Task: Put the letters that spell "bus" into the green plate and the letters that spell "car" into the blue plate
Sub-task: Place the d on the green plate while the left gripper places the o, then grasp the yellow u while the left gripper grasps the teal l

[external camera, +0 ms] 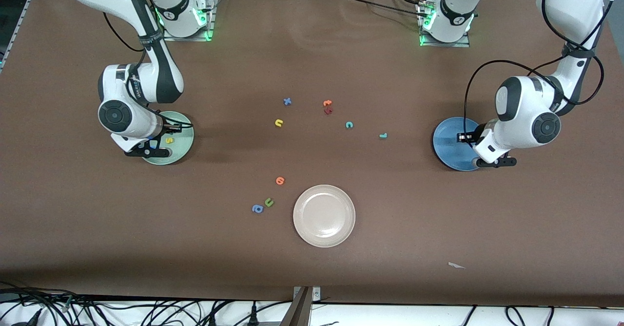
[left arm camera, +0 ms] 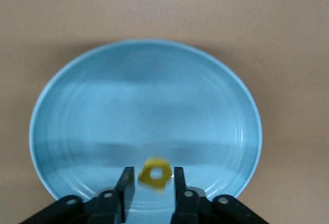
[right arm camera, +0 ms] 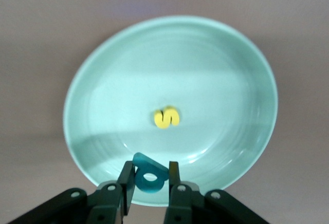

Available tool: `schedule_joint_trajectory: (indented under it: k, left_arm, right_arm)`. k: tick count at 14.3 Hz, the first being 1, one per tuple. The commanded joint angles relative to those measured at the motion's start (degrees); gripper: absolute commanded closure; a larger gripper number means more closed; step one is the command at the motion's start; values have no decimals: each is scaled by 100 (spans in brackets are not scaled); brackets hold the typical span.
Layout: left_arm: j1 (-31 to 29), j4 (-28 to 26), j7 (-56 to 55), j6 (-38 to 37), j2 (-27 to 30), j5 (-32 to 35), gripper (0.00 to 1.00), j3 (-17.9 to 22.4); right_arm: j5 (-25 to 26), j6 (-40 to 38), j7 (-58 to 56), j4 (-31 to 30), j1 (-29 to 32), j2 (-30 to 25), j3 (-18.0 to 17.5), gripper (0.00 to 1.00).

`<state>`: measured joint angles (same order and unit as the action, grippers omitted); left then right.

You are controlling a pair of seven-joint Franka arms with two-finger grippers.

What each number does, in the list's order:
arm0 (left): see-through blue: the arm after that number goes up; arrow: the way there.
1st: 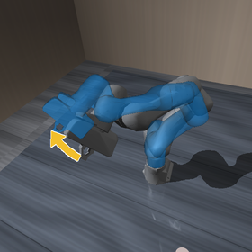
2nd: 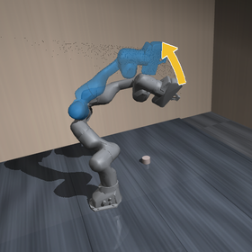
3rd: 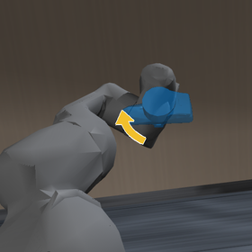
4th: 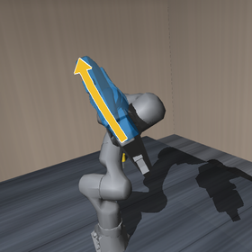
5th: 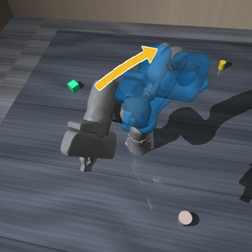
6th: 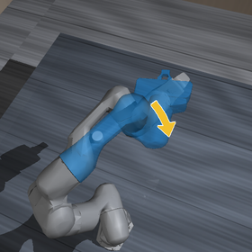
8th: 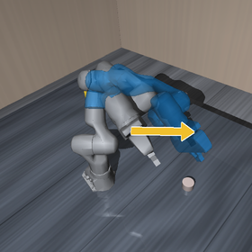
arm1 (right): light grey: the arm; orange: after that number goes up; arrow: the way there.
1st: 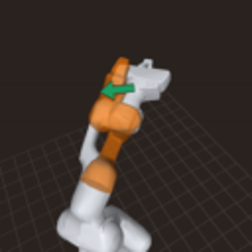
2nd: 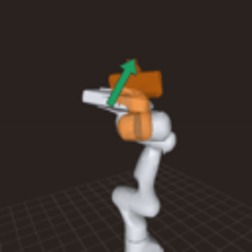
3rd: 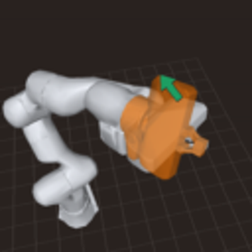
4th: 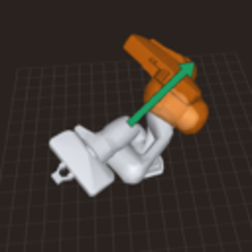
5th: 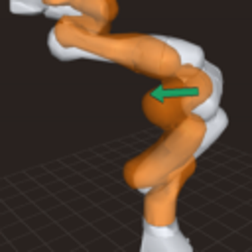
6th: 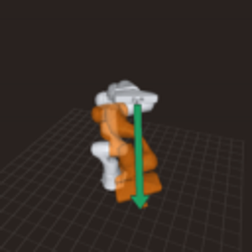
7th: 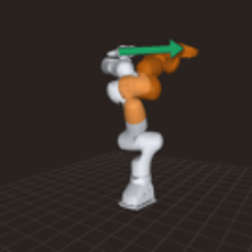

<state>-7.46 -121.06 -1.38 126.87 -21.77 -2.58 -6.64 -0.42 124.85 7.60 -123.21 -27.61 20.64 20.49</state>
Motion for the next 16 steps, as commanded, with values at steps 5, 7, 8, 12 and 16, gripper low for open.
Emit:
schedule_joint_trajectory:
  k: [5,7,8,12,16]
  left_arm:
    - [34,855,-1044,-1382,76,21,0,-547]
    - [25,839,-1608,-1394,207,3,0,-899]
    - [25,812,-1863,-1385,225,3,0,-1118]
    - [17,462,-2787,-720,208,-171,2,-1840]
    - [305,39,-3586,793,-63,-340,2,-2061]
  right_arm:
    - [-142,198,-145,-274,291,-24,-2,0]
    - [-195,-204,-92,-4,256,-121,-106,0]
    - [-317,-485,125,251,256,-121,-281,0]
    - [-572,-567,1538,858,247,-86,-1116,1]
    - [-801,-173,3429,1080,125,133,-1899,21]
